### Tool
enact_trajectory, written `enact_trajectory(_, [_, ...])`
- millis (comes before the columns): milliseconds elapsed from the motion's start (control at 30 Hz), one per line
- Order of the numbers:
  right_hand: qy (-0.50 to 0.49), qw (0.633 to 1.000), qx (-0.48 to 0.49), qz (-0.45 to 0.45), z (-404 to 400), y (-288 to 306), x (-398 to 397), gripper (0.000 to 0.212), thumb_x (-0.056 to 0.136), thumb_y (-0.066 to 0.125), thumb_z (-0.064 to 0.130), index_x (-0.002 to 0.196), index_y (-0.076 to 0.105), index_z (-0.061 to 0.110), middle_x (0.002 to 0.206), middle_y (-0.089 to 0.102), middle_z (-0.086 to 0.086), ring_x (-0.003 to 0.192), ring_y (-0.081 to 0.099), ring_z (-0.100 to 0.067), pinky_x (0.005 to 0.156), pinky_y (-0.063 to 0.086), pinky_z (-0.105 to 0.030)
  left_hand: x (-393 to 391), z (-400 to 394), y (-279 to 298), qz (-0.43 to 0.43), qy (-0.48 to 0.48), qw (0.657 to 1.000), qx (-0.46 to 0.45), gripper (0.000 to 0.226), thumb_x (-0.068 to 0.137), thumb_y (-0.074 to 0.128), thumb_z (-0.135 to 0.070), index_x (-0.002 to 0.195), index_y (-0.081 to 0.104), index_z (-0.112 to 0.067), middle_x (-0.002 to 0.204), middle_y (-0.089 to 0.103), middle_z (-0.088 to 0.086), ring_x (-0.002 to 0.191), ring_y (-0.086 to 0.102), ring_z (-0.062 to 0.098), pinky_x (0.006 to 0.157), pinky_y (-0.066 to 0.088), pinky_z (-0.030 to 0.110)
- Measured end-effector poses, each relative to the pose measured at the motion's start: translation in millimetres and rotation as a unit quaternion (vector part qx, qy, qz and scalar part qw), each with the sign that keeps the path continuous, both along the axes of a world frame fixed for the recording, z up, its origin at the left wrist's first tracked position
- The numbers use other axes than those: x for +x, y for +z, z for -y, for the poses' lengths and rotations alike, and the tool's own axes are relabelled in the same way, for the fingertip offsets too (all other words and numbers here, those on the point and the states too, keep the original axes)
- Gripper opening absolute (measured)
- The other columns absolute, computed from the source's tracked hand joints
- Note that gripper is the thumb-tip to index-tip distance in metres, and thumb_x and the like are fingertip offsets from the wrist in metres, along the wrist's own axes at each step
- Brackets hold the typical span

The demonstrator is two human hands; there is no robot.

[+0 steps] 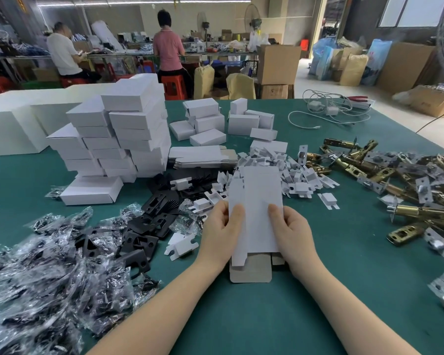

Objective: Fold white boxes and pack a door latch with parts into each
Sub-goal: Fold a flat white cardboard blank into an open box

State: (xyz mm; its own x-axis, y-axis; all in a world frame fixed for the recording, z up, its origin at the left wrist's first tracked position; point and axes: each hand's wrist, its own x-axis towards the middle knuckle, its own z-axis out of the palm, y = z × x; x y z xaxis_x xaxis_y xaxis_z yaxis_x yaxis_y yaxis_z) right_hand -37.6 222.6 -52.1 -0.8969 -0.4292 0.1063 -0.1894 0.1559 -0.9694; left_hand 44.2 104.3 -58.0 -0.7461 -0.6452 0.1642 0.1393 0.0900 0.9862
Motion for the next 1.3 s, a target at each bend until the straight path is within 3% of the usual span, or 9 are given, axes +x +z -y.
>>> enact_trajectory(67, [0.002,1.000,0.008,-0.001,1,0,0,0.049,0.099,0.052,0.037,0.075,0.045,-0.005,0.068,0.043,-0.005,0.062,0.037,-0.015,0.057,0.030,-0.031,1,-2,-1,0.011,0.027,0.998,-0.058,0.031,0.096,0.057,-0.036,0.071,0.045,-0.022,0.054,0.047,-0.020,0.050,0.038,0.000,0.049,0.032,0.014])
enact_trajectory(200, [-0.013,1.000,-0.007,-0.014,2,0,1,0.042,0.098,0.053,0.036,0.068,0.041,0.010,0.063,0.036,0.000,0.057,0.032,-0.012,0.051,0.027,-0.027,0,0,-4,0.021,0.055,0.989,-0.133,0.017,0.099,0.054,-0.033,0.084,0.053,-0.025,0.059,0.053,-0.021,0.053,0.043,0.000,0.053,0.035,0.019])
enact_trajectory(467, [-0.053,0.996,-0.001,-0.066,0,-2,4,0.045,0.101,0.050,0.031,0.077,0.041,-0.006,0.067,0.041,-0.002,0.053,0.031,-0.006,0.050,0.033,-0.017,3,-5,-4,0.000,0.031,0.987,-0.159,0.017,0.094,0.048,-0.044,0.100,0.055,-0.029,0.061,0.058,-0.007,0.052,0.045,0.009,0.052,0.037,0.029])
enact_trajectory(600, [-0.060,0.995,-0.019,-0.073,-1,-1,8,0.043,0.102,0.046,0.032,0.067,0.035,0.009,0.059,0.033,0.012,0.051,0.028,-0.006,0.047,0.030,-0.018,4,-4,-3,0.021,0.057,0.979,-0.197,0.018,0.095,0.043,-0.047,0.092,0.051,-0.032,0.050,0.045,-0.014,0.046,0.035,0.007,0.049,0.028,0.027])
enact_trajectory(833, [-0.044,0.994,0.023,-0.099,1,-3,8,0.041,0.102,0.044,0.027,0.064,0.035,0.016,0.053,0.036,0.011,0.053,0.028,-0.007,0.050,0.030,-0.021,4,1,-1,0.012,0.078,0.982,-0.173,0.020,0.095,0.043,-0.045,0.094,0.049,-0.026,0.073,0.058,0.003,0.060,0.049,0.018,0.061,0.042,0.037])
enact_trajectory(1033, [-0.045,0.995,-0.004,-0.085,-1,-3,7,0.039,0.102,0.043,0.031,0.067,0.038,0.014,0.057,0.035,0.010,0.053,0.029,-0.006,0.049,0.031,-0.019,3,-1,-4,0.011,0.069,0.984,-0.166,0.021,0.097,0.040,-0.047,0.094,0.048,-0.028,0.071,0.057,-0.001,0.061,0.048,0.013,0.061,0.042,0.034])
enact_trajectory(1167, [0.040,0.998,0.003,-0.049,-4,-4,9,0.017,0.095,0.056,0.037,0.084,0.061,0.025,0.072,0.064,0.014,0.060,0.053,-0.005,0.054,0.044,-0.018,3,5,-1,-0.004,0.119,0.990,-0.078,0.019,0.105,0.040,-0.034,0.091,0.050,-0.025,0.076,0.054,-0.009,0.065,0.048,0.001,0.064,0.041,0.019])
enact_trajectory(1233, [0.052,0.997,0.011,-0.050,-4,-6,9,0.012,0.094,0.060,0.036,0.088,0.063,0.026,0.082,0.067,0.014,0.064,0.057,-0.006,0.057,0.044,-0.016,3,9,1,-0.002,0.100,0.995,-0.008,0.017,0.105,0.040,-0.029,0.101,0.057,-0.027,0.090,0.063,-0.010,0.081,0.057,0.002,0.077,0.046,0.024])
enact_trajectory(1300, [0.008,0.998,-0.009,-0.059,-4,-7,7,0.010,0.095,0.059,0.035,0.089,0.063,0.027,0.080,0.067,0.013,0.065,0.056,-0.004,0.056,0.042,-0.013,3,10,1,0.005,0.056,0.998,0.014,0.034,0.100,0.046,-0.030,0.134,0.051,-0.028,0.097,0.066,-0.013,0.089,0.061,0.007,0.083,0.048,0.030])
